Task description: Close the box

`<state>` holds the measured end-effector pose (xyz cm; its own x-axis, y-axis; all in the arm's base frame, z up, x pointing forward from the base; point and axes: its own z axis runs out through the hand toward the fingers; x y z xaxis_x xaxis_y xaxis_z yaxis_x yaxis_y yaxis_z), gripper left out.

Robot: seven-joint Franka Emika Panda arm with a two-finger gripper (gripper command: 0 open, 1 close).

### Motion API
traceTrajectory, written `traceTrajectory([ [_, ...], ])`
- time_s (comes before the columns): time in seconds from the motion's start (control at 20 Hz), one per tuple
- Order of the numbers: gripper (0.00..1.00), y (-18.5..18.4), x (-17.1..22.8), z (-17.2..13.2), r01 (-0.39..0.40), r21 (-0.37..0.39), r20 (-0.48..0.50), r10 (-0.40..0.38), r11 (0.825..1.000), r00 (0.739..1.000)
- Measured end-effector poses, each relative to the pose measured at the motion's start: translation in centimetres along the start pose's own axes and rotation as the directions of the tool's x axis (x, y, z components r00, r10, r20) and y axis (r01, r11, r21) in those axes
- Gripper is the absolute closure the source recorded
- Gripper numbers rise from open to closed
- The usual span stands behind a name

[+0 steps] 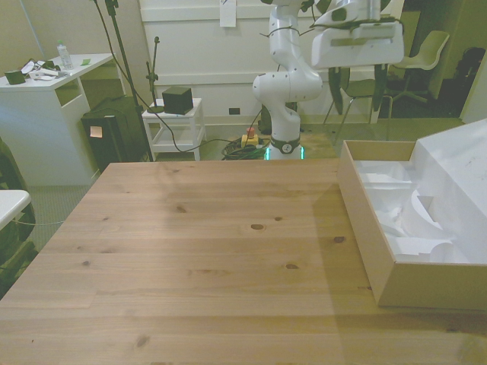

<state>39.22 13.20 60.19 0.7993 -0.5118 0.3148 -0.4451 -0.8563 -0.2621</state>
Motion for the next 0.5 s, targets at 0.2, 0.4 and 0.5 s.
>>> traceTrajectory([
  [0.2, 0.0, -6.9, -2.0, -3.1, 0.1, 0.036, -0.004, -0.1, 0.994, 0.995],
  [0.4, 0.0, -13.5, -4.4, -4.6, 0.204, 0.05, -0.003, -0.204, 0.978, 0.979],
  [0.5, 0.0, -16.3, -6.1, -4.4, 0.264, 0.037, -0.002, -0.264, 0.964, 0.964],
])
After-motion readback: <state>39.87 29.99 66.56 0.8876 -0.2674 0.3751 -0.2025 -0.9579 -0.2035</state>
